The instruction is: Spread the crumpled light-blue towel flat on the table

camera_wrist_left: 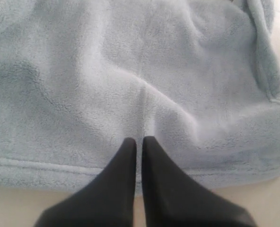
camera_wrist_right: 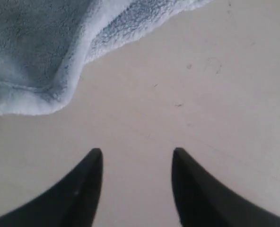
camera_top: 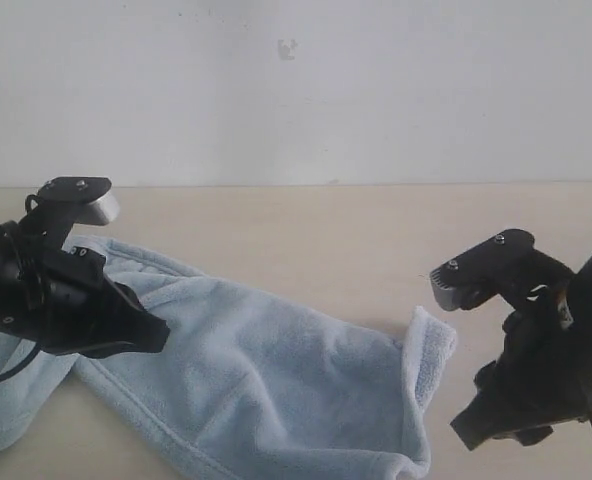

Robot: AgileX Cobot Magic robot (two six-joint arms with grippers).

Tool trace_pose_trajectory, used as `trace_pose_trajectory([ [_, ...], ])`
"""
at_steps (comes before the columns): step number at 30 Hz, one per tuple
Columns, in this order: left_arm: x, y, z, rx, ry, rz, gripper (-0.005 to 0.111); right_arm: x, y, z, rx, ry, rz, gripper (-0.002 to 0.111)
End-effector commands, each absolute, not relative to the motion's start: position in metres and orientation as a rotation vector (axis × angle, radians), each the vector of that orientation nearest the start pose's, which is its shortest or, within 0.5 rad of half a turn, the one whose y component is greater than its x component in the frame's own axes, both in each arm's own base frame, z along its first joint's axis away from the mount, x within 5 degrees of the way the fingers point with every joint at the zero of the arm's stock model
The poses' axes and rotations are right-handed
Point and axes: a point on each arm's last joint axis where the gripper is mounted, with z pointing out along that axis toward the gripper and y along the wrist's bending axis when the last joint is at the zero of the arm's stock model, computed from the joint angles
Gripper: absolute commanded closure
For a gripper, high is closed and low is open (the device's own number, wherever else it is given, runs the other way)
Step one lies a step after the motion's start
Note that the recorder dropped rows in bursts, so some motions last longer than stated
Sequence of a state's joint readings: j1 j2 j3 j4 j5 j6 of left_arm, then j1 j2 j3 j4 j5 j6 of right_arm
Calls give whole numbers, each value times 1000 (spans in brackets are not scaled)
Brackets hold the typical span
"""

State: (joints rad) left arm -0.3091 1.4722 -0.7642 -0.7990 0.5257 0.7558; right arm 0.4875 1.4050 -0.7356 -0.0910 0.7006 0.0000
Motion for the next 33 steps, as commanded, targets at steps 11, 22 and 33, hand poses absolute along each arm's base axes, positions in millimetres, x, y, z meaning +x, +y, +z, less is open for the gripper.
trace_pose_trajectory([
  [11, 252, -121, 216, 577, 2432, -661, 103, 306, 156, 223, -530, 2601, 110, 49],
  [22, 252, -122, 216, 559, 2433, -680, 103, 366, 166, 171, -387, 2888, -266, 49],
  [33, 252, -123, 217, 541, 2428, -696, 103, 371, 146, 150, -333, 3010, -298, 90],
])
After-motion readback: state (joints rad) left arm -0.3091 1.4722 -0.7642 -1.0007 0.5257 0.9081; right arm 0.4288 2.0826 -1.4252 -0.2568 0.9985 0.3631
